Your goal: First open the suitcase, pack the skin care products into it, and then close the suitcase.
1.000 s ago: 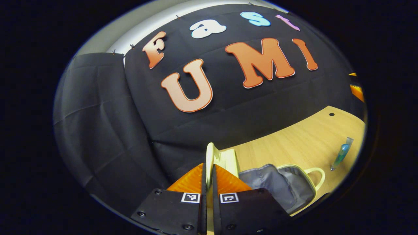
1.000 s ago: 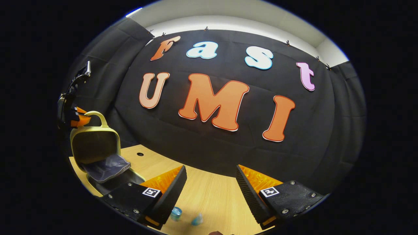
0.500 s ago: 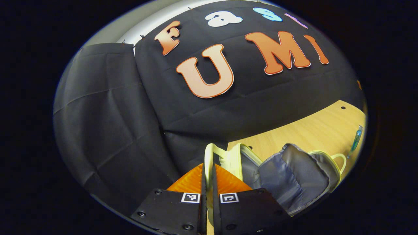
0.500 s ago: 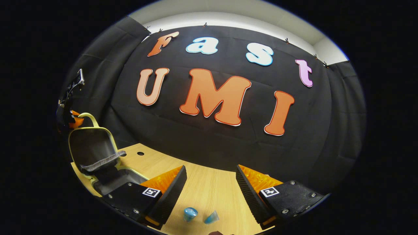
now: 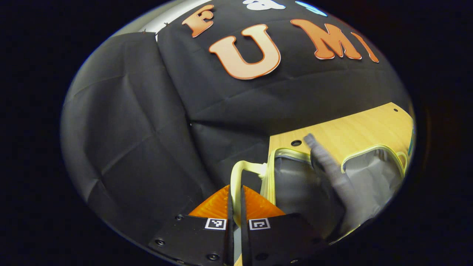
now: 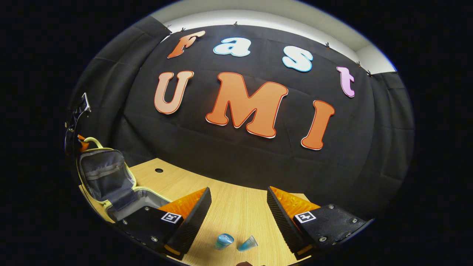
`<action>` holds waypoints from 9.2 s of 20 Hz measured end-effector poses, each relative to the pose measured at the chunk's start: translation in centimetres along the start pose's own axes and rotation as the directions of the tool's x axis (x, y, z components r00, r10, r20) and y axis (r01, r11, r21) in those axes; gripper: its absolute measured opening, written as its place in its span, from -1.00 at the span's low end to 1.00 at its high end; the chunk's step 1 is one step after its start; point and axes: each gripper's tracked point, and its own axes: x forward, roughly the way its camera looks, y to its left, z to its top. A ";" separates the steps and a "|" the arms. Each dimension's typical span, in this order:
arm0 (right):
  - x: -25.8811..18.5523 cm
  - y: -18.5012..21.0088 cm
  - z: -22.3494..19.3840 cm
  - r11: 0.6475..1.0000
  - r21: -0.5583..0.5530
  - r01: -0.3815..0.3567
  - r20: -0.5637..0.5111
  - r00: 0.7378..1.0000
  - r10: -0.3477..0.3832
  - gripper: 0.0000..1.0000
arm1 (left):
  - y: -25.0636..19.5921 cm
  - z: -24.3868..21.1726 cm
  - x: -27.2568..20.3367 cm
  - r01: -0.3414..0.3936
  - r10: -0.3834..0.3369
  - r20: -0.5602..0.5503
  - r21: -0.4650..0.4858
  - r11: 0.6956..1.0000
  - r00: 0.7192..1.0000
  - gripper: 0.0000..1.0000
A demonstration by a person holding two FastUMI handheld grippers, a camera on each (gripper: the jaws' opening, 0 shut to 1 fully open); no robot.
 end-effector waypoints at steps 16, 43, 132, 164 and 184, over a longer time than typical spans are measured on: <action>0.5 -1.4 -2.4 0.999 -0.021 -0.025 -0.047 0.999 0.024 0.92 | -5.7 -7.5 3.5 -0.012 0.037 -0.143 0.172 0.985 0.989 0.36; -1.1 -8.7 -16.6 0.991 0.053 -0.123 -0.265 0.955 0.132 0.92 | -39.2 7.8 -14.7 0.399 -0.400 0.110 0.034 0.916 0.910 0.96; -2.1 10.5 -13.3 0.824 0.247 -0.511 -0.325 0.757 0.567 -0.24 | -32.2 -4.4 -8.0 0.434 -0.480 -0.344 -0.206 0.877 0.807 -0.12; -1.5 16.3 -16.1 0.801 0.311 -0.512 -0.433 0.674 0.599 -0.24 | -31.0 -3.4 -5.8 0.420 -0.494 -0.371 -0.265 0.868 0.786 0.46; -1.0 28.9 -22.2 0.779 0.445 -0.441 -0.627 0.469 0.623 -0.24 | -5.7 -2.4 -6.3 0.105 -0.145 -0.147 -0.252 0.962 0.979 0.62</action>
